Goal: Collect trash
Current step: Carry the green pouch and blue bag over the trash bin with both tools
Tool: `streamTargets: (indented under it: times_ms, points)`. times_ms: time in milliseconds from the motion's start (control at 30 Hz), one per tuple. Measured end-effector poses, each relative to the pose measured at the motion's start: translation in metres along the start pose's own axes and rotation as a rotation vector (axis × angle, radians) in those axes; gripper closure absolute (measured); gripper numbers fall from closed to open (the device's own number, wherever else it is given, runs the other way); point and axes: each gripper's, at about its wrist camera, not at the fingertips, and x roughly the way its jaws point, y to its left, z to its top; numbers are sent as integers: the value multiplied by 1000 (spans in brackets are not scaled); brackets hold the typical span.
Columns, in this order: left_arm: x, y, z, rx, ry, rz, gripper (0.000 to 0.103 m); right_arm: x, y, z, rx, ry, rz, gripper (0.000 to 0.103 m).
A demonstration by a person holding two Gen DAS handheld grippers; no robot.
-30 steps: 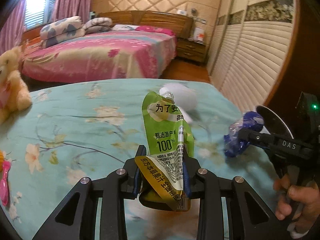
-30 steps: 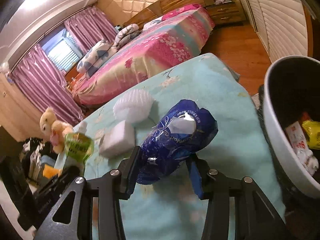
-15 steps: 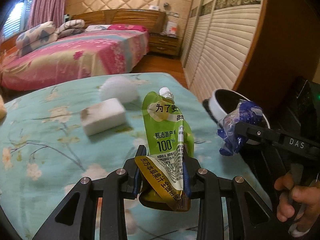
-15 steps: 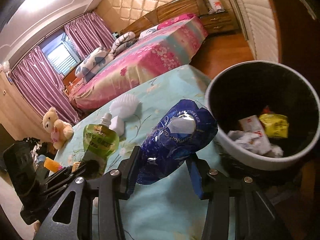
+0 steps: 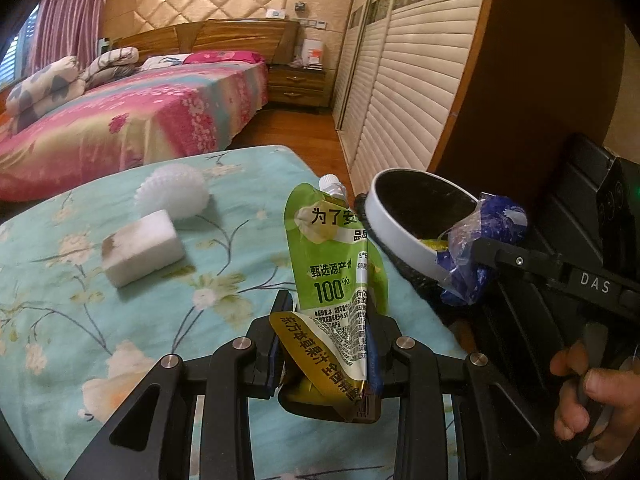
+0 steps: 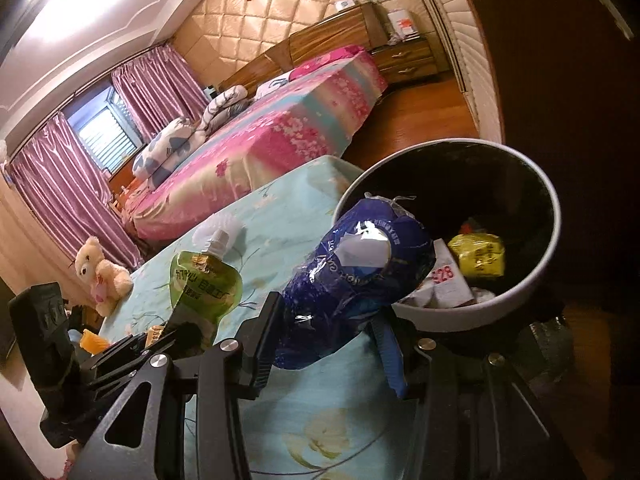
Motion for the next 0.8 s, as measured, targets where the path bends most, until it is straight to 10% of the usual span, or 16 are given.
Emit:
streamTargets:
  times_ms: [800]
  points:
    - [31, -52, 19, 69, 10, -19, 73, -11, -37, 12, 36, -26, -43, 57]
